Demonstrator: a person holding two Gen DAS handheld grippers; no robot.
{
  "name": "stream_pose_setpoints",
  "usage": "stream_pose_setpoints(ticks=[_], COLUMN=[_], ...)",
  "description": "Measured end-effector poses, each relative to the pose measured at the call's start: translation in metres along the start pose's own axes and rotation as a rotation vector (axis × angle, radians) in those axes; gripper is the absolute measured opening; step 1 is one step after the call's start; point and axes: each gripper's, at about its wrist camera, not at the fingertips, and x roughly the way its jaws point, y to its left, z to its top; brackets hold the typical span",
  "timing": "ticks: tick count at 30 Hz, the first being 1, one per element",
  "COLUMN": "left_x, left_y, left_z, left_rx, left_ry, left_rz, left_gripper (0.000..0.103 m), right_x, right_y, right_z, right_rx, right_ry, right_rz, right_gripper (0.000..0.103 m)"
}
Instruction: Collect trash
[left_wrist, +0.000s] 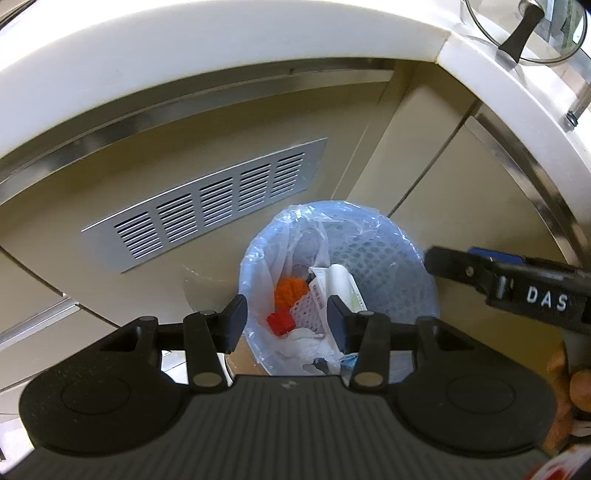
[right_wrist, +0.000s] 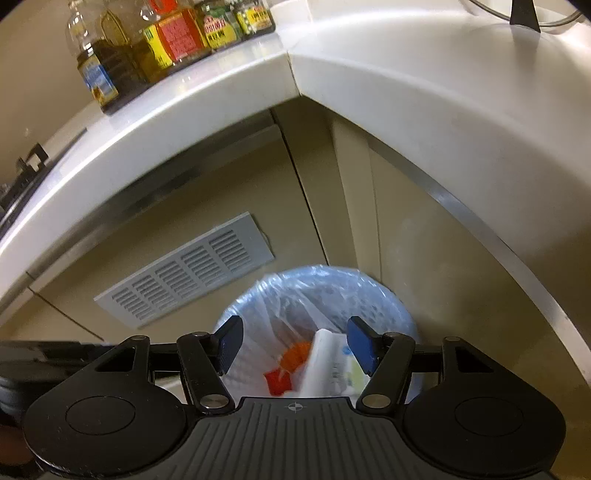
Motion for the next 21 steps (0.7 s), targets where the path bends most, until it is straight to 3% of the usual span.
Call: stream_pose_setpoints(ticks=[13,21], left_x=[-0.065,-0.111], left_y=[-0.015,-0.032], left_z=[0.016,0.023], left_rx=[0.000,-0.002], left_ry=[-0.102,-0.196], left_rz=[0.025,0.035], left_gripper=[0.049,0.071], right_x=[-0.058,-0.099], right_y=[0.017,0.029], right_z=[0.003,0.013], right_rx=[-0.061,-0.118], right_ry=[-0.006,-0.073], right_rz=[0.040,0.081], right_gripper=[0.062,0.063])
